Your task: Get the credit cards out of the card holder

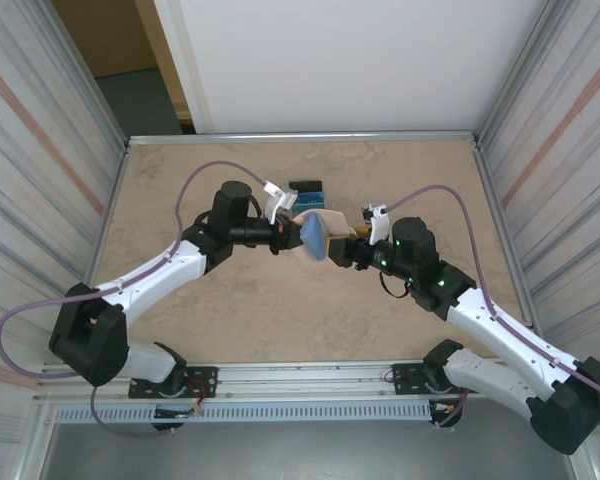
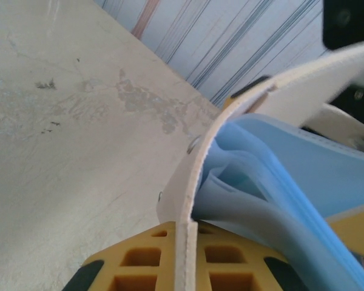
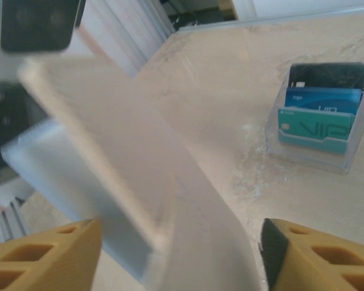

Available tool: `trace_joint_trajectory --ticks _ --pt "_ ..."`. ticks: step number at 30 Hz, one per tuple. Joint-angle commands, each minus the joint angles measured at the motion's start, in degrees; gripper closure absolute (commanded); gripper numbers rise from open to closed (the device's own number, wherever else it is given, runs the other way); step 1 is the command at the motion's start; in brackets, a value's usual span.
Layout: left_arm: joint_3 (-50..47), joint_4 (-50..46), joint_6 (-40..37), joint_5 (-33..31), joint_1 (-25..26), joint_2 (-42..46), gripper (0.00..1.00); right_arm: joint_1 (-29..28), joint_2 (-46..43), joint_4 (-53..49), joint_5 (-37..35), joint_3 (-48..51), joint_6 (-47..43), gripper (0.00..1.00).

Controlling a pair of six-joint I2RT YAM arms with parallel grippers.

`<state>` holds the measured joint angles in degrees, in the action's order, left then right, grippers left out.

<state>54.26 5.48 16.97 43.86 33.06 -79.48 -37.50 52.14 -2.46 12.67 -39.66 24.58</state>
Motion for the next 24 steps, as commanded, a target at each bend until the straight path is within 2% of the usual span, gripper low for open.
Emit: trace_joint_trajectory --ticks 1,7,8,11,18,24 --pt "1.84 1.4 2.53 6.14 -1.01 -0.79 1.0 -0.38 0.76 -1.62 4.09 -2.55 -5.14 0.25" --pt "2.56 -0.27 1.82 6.3 -1.0 -1.07 1.0 -0.62 2.79 -2.14 5.68 -3.75 -7.34 0.17" --pt "2.69 -0.42 1.71 6.49 -0.99 -1.13 1.0 -0.99 3.18 -2.03 6.02 -3.8 -7.92 0.1" --pt "2.95 -0.79 1.49 6.59 -1.02 -1.2 1.0 -2.79 4.16 -2.96 4.63 -4.69 -10.29 0.01" --pt "2.8 -0.88 1.37 7.2 -0.99 -1.13 1.0 -4.47 7.44 -4.31 0.77 -6.61 -12.01 0.0" --pt "2.36 -0.73 1.01 7.56 -0.99 -0.64 1.0 -4.41 7.81 -3.31 -1.2 -6.42 -11.31 0.07"
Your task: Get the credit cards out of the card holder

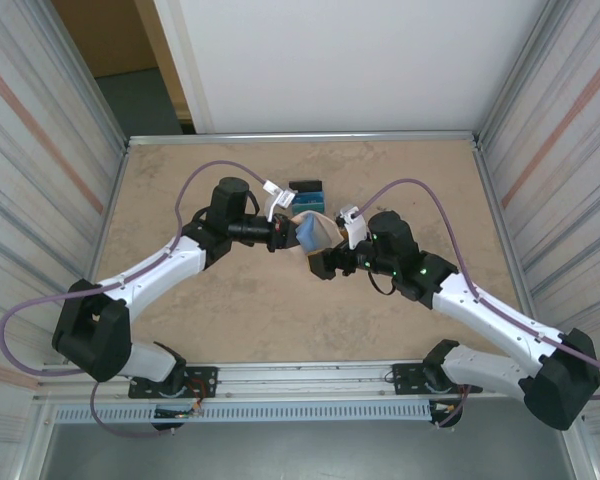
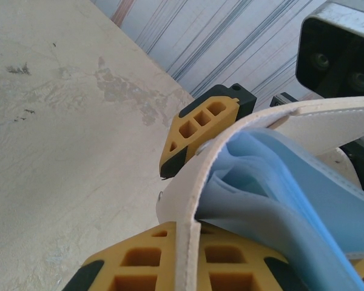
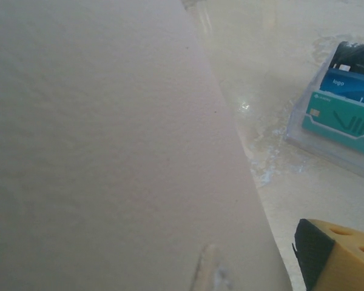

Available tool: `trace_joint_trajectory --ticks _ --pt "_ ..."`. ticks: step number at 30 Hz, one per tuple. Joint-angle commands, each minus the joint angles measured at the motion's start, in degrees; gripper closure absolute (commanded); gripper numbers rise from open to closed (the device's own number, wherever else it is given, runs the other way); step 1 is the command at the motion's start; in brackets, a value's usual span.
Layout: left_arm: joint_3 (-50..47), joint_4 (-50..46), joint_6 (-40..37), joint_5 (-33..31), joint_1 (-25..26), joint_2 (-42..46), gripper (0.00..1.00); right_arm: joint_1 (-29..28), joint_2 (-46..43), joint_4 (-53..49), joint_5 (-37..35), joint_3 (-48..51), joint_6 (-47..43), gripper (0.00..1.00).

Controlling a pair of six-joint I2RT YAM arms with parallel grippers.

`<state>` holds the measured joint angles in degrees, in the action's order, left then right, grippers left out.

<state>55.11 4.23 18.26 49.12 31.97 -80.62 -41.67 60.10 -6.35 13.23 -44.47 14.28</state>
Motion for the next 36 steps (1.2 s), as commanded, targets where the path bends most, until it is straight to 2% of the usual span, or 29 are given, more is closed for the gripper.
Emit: trace_joint_trajectory --ticks 1,17,29,36 --pt "1.49 0.52 -0.38 2.46 0.06 0.5 1.0 -0.19 -0.42 0.87 -1.96 -1.43 -0.86 0.08" --pt "1.23 0.86 -0.86 3.55 0.06 0.45 1.0 2.37 -2.97 2.21 -0.4 0.62 1.13 0.13" --pt "1.23 1.31 -0.81 4.49 0.08 0.37 1.0 4.67 -5.64 2.56 0.39 1.57 2.5 0.24" --pt "1.12 1.3 -0.79 4.49 0.06 0.46 1.0 6.22 -6.83 4.64 4.81 2.95 3.45 0.26"
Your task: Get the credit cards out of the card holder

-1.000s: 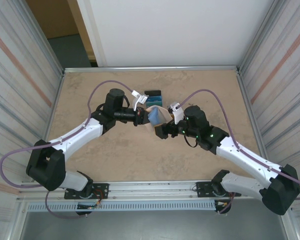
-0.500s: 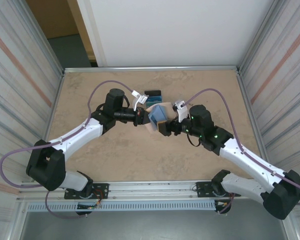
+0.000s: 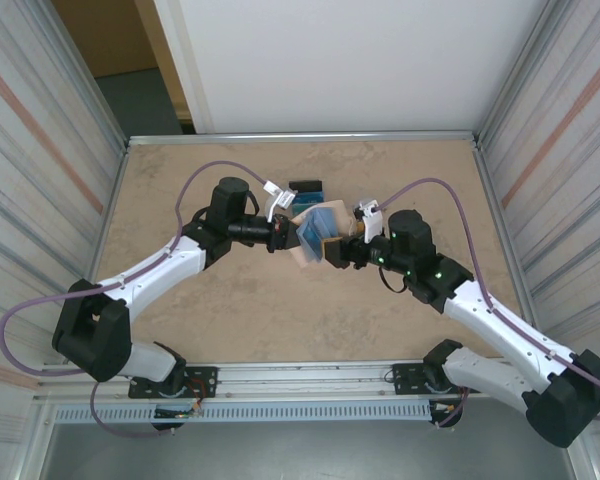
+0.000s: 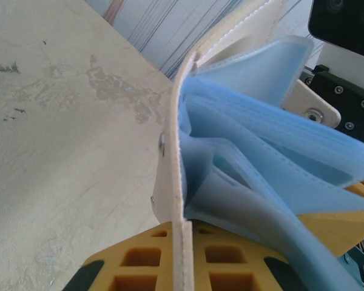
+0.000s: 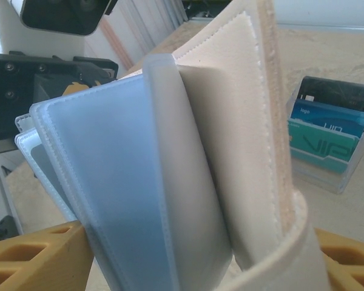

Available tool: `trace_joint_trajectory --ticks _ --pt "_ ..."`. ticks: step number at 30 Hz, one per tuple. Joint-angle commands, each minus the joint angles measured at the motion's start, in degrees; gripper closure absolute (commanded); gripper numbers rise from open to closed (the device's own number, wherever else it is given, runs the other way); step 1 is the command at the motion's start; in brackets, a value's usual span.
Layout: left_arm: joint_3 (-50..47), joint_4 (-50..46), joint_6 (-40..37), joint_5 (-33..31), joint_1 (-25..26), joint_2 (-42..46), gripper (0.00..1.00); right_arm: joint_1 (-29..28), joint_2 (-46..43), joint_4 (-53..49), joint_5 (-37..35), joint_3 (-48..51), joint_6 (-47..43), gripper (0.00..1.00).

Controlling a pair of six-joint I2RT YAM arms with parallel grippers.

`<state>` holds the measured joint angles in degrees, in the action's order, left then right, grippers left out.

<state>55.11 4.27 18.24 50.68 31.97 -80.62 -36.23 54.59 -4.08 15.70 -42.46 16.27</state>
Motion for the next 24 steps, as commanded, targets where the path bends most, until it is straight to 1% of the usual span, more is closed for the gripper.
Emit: trace_joint_trajectory --ticks 1,4,9,12,20,24 --pt "1.16 1.26 -0.84 2.94 0.03 0.46 1.0 0.89 -1.41 2.71 3.31 1.13 1.5 0.26" --pt "1.14 1.35 -0.84 3.02 0.03 0.42 1.0 1.03 -1.59 3.23 5.52 1.5 1.39 0.26" --pt "1.04 1.44 -0.84 3.2 0.08 0.46 1.0 1.07 -1.84 3.25 5.55 1.76 1.43 0.26" --pt "0.9 1.44 -0.76 3.08 0.11 0.47 1.0 1.17 -2.33 3.46 5.79 1.92 1.48 0.24" --pt "0.91 1.72 -0.57 3.26 0.07 0.59 1.0 1.42 -3.25 3.34 5.44 2.38 1.74 0.22" --pt "0.87 1.88 -0.42 3.42 0.13 0.88 1.0 1.42 -3.02 2.89 3.86 2.21 2.1 0.23"
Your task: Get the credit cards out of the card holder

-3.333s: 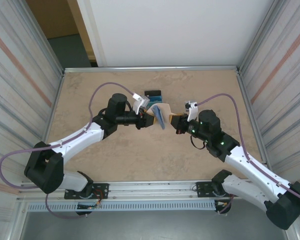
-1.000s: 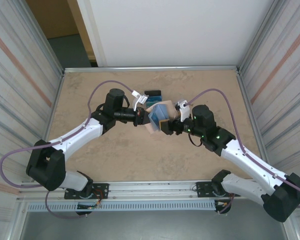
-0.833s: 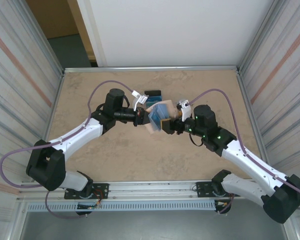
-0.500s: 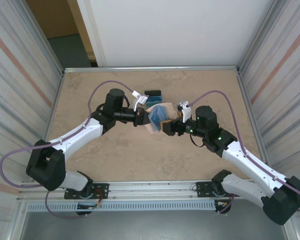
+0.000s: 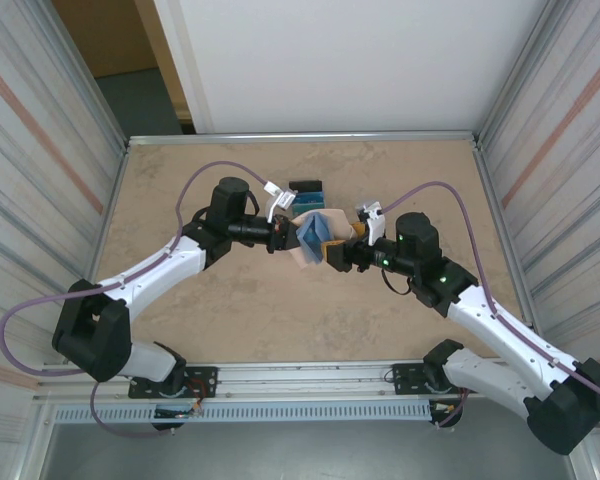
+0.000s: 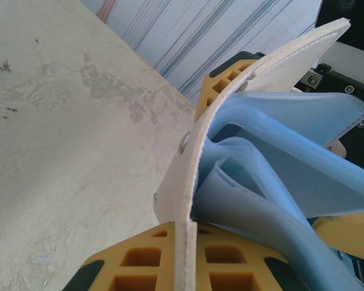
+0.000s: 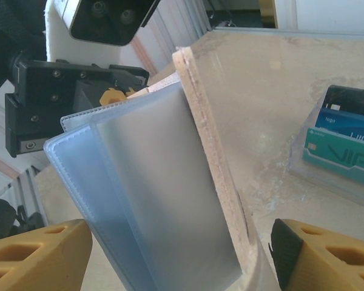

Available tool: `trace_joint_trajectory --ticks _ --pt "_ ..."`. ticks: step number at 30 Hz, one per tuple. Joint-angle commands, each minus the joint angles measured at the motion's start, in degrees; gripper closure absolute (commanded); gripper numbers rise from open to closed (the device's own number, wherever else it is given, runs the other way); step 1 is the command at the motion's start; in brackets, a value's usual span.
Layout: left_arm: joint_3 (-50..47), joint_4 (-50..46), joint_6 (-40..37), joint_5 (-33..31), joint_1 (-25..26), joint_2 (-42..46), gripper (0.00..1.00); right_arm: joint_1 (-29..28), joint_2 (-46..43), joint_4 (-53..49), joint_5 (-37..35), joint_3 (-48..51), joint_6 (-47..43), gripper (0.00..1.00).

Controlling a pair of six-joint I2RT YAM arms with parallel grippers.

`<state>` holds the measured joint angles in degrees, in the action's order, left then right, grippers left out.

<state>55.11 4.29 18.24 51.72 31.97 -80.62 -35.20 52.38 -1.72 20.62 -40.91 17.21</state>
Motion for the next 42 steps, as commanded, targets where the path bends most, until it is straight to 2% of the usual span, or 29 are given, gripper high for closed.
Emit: trace_joint_trajectory --ticks 1,9,12,15,18,21,27,42 --pt "0.87 1.94 -0.5 2.41 0.18 0.9 1.0 0.4 -0.75 0.38 -1.42 0.74 1.24 0.23" --pt "0.86 1.77 -0.49 2.55 0.22 0.89 1.0 0.54 -0.53 0.69 -3.57 0.67 1.6 0.28" --pt "0.79 1.77 -0.57 2.6 0.24 0.99 1.0 0.66 -0.7 0.92 -3.16 0.78 1.57 0.33" --pt "0.79 1.86 -0.55 2.73 0.26 0.95 1.0 1.05 -0.79 1.57 -2.25 1.08 1.85 0.44" --pt "0.78 2.27 -0.5 3.13 0.23 0.85 1.0 1.51 -0.81 1.98 -1.64 1.35 2.38 0.46" --pt "0.79 2.38 -0.63 3.25 0.28 0.9 1.0 2.13 -0.88 2.83 -0.22 1.69 2.81 0.46" --pt "0.8 2.78 -0.42 3.43 0.23 0.79 1.0 2.76 -0.84 5.04 5.57 2.23 3.28 0.39" --pt "1.03 3.35 0.16 3.73 0.27 0.9 1.0 2.73 -1.4 4.84 6.23 2.25 3.16 0.32"
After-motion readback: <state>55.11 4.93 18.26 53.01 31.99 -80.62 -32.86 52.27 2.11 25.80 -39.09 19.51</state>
